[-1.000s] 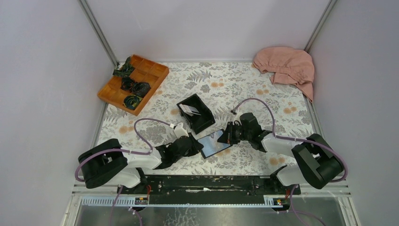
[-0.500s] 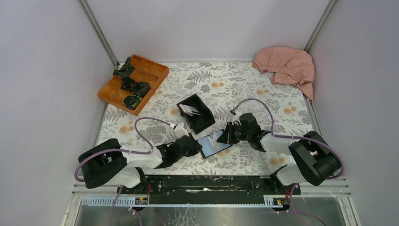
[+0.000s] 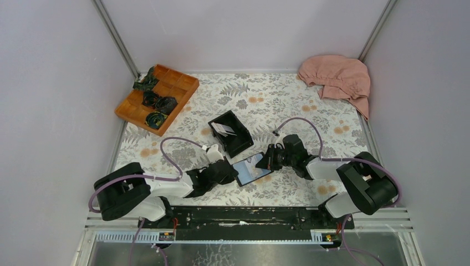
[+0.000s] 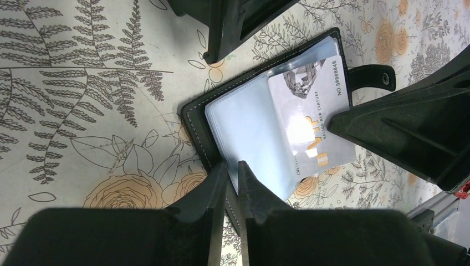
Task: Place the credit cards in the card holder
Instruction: Insert the credit card into the card holder.
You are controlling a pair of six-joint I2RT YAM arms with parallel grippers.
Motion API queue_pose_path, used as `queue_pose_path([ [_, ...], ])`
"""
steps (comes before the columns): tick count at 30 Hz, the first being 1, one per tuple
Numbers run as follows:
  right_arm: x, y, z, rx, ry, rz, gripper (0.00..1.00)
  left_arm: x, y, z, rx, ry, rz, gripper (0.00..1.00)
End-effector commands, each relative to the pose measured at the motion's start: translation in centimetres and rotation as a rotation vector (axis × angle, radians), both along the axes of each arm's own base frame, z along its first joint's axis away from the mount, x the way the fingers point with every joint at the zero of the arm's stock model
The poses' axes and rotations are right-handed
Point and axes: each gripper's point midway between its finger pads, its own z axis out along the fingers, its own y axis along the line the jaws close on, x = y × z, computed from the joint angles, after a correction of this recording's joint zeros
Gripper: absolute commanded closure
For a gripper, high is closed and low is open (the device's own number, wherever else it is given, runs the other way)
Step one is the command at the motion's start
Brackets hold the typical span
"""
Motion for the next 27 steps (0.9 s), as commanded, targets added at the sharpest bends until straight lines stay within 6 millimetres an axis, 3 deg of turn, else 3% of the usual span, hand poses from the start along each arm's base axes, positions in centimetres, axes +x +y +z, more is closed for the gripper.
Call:
queue_pose_path([
  [1, -0.9, -1.1, -2.2, -0.064, 0.054, -0.023, 1.0, -0.2, 0.4, -0.7, 0.066, 0.006, 0.003, 0.82],
  [15, -1.9, -1.9, -3.6, -0.108, 0.104, -0.027, 1.0, -0.3, 0.8, -1.0, 0.121, 0.011, 0.012, 0.83],
  [27, -2.8, -1.8, -3.3, -0.058, 0.137, -0.039, 1.0, -0.6, 2.0, -1.4, 0.222, 0.018, 0.027, 0.83],
])
